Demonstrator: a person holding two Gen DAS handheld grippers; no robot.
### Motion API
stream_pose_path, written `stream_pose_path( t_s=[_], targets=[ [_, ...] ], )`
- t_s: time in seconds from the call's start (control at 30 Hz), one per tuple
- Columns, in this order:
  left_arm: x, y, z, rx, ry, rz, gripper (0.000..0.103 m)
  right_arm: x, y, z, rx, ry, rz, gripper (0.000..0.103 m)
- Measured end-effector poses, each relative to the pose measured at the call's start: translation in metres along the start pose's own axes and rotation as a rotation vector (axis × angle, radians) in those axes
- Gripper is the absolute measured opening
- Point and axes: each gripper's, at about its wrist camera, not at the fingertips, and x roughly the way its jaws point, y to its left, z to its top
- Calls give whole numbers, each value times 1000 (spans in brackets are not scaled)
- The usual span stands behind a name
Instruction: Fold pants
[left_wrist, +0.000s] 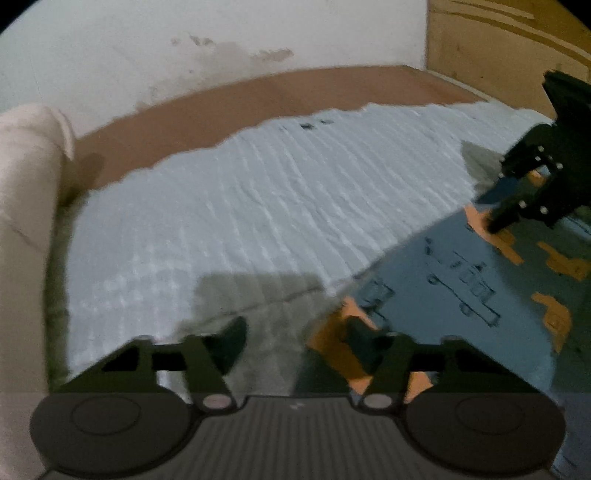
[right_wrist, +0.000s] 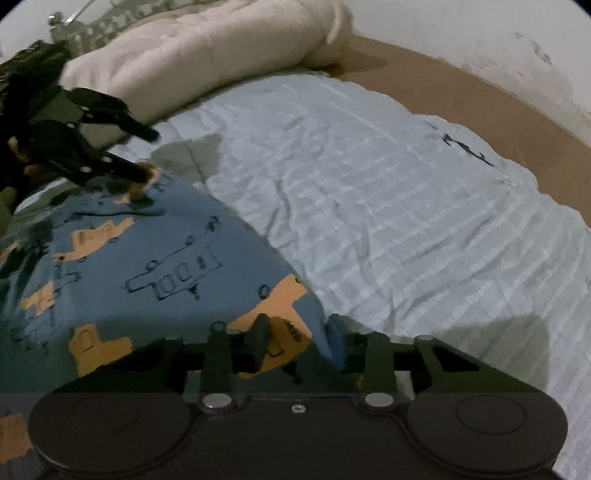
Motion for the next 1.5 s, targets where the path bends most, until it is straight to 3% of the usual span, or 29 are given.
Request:
stream_pose_path(
  t_s=[0.13, 0.23, 0.5, 0.67, 0.8, 0.93, 1.0, 1.07, 1.13, 1.17, 1.33, 1.37, 1.4, 1.43, 1.5],
  targets=[
    [6, -8, -1, -6, 55, -2, 13, -1, 6, 0, -23, 13, -5, 11],
    [6, -10, 1, -39, 56, 46, 1, -3, 16, 2, -66, 0, -69, 2],
    [-11, 1, 5, -135, -11, 161, 0, -13, 28, 33, -124, -93, -215, 1],
    [-15, 14, 5, -189, -65, 242, 0, 2, 32, 45, -160, -88, -272, 1],
    [-6, 20, 0, -213, -44, 263, 0, 21, 32, 46, -157, -68, -290, 1],
    [-2, 19, -5, -194, -42, 228, 0, 31, 28, 48, -135, -51, -265, 6],
    [-1, 21, -6, -190, -44, 229, 4, 29, 24, 47, -111, -55, -228, 27],
    [-1, 23, -7, -175, -55, 230, 30, 26, 19, 46, -85, -59, -190, 39],
    [0, 25, -9, -176, -56, 219, 46, 26, 16, 46, -66, -59, -171, 44],
    [1, 26, -10, -179, -54, 212, 47, 28, 15, 46, -56, -56, -159, 45],
    [11, 33, -10, -198, -9, 139, 45, 36, 12, 46, -10, -51, -144, 43],
    [12, 34, -10, -209, -1, 118, 32, 38, 13, 46, -1, -48, -144, 32],
    [13, 35, -11, -223, 5, 98, 21, 38, 13, 45, 2, -46, -147, 14],
    [13, 36, -12, -237, 11, 83, 4, 37, 15, 45, 3, -49, -153, 8],
    [11, 34, -12, -259, 10, 76, 1, 32, 19, 44, -4, -70, -159, 6]
  ],
)
